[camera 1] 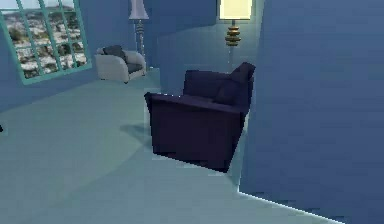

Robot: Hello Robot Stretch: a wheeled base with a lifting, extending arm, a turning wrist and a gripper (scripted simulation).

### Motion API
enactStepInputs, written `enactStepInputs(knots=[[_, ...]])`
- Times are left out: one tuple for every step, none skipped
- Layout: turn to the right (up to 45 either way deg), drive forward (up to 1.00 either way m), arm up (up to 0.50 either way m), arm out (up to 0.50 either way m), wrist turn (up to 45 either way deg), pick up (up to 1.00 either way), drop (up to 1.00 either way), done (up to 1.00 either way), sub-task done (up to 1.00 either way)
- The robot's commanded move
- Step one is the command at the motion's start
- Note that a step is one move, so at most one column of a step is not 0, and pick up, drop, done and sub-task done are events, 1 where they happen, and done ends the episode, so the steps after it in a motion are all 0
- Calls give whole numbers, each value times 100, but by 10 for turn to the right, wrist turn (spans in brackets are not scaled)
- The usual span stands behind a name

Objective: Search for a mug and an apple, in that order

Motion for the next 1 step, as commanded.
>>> enactStepInputs(knots=[[210, 0, 0, 0, 0, 0, 0, 0, 0]])
